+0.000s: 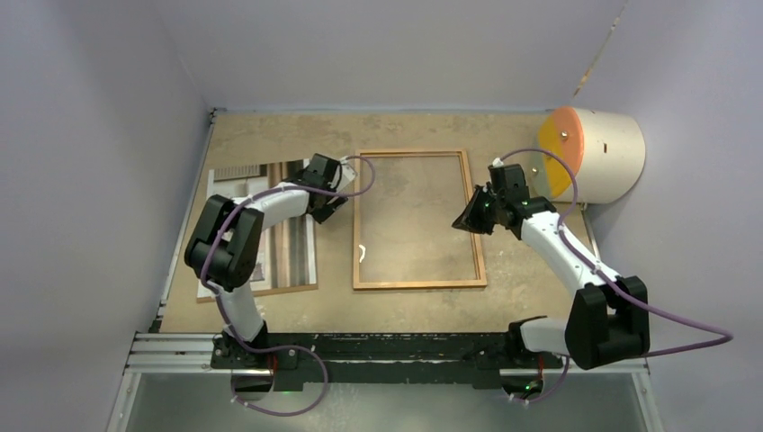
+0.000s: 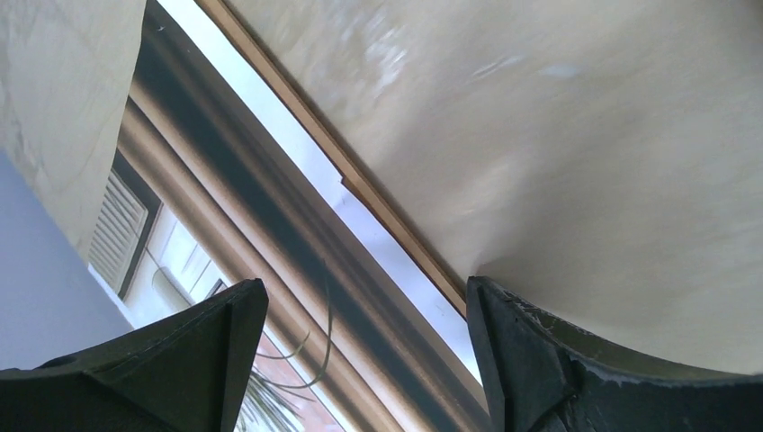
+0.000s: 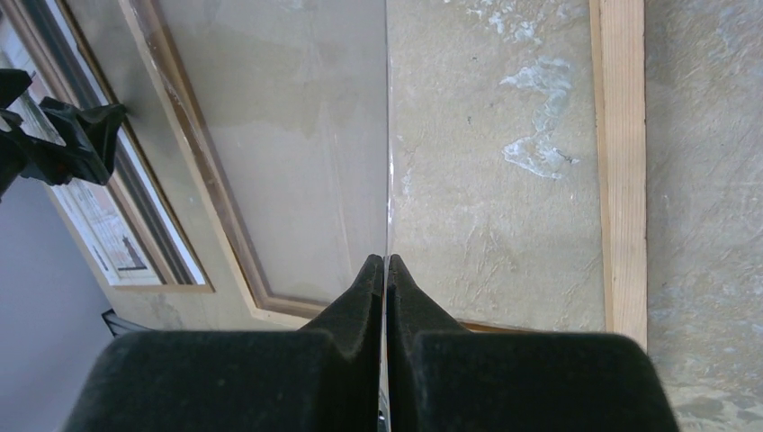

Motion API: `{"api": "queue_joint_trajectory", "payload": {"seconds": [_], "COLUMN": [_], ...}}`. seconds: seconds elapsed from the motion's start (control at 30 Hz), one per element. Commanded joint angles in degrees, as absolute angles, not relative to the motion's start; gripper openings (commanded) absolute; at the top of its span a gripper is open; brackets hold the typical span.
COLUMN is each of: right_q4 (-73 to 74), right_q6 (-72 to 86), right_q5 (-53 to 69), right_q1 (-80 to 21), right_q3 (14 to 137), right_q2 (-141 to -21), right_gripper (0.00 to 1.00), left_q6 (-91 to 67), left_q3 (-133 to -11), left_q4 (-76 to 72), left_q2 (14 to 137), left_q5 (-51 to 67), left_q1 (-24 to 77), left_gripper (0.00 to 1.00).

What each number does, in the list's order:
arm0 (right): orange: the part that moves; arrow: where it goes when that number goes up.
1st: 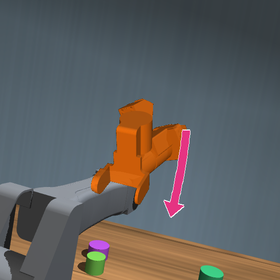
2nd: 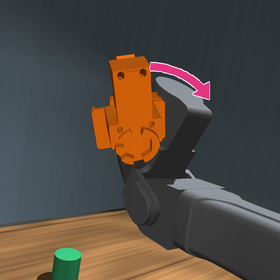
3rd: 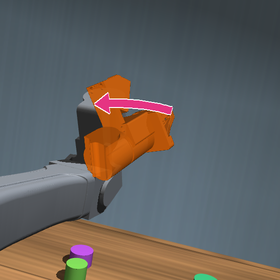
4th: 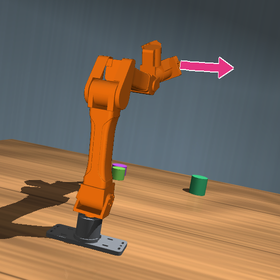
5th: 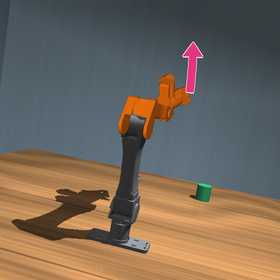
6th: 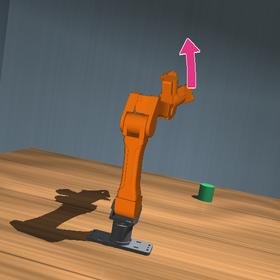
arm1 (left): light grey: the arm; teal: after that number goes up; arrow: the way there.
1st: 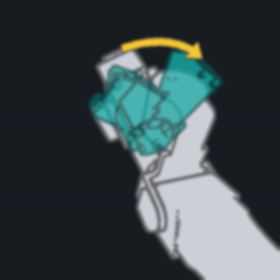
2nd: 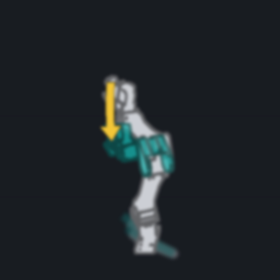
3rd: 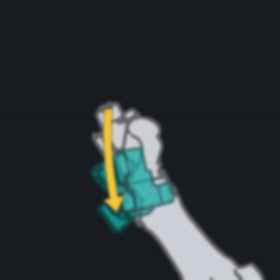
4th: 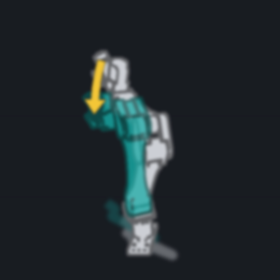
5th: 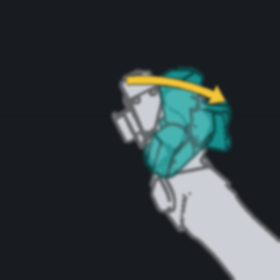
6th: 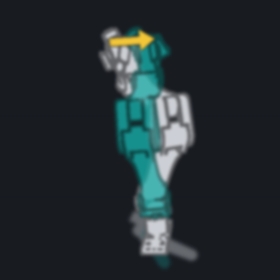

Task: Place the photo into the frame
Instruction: Move the photo frame item to the center of the board, then adjust the photo frame at the center of the board.

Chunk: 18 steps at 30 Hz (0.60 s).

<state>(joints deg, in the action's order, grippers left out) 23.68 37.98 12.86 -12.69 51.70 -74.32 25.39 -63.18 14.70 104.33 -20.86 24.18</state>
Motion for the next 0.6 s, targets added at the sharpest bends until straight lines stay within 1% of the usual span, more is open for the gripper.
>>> {"api": "queue_joint_trajectory", "payload": {"seconds": [0.0, 0.1, 0.17, 0.3, 0.5, 0.57], "right_q4": [18.43, 20.6, 21.68, 19.45, 13.66, 11.34], "right_q6": [41.53, 40.81, 40.98, 40.4, 41.95, 42.81], "right_q5": [14.0, 13.12, 10.23, 8.04, 6.03, 7.28], "right_q1": [-13.09, -13.1, -13.01, -12.88, -12.83, -12.83], "right_q3": [49.49, 51.31, 53.02, 53.27, 49.03, 47.14], "right_q2": [-72.29, -71.89, -71.25, -70.05, -68.99, -68.66], "right_gripper": [0.0, 0.0, 0.0, 0.0, 0.0, 0.0], "left_q6": [27.45, 23.27, 21.48, 17.07, 14.21, 13.74], "left_q3": [-63.41, -68.91, -71.44, -76.58, -80.34, -80.38], "left_q4": [22.2, 27.73, 29.54, 32.84, 34.28, 34.32], "left_q2": [102.53, 101.5, 101.59, 104.04, 107.2, 107.4], "left_q5": [-21.85, -14.93, -12.32, -5.73, -0.57, -0.27], "left_q1": [21.06, 22.31, 24.36, 26.43, 27.03, 27.34], "left_gripper": [0.85, 0.85, 0.85, 0.85, 0.85, 0.85]}}
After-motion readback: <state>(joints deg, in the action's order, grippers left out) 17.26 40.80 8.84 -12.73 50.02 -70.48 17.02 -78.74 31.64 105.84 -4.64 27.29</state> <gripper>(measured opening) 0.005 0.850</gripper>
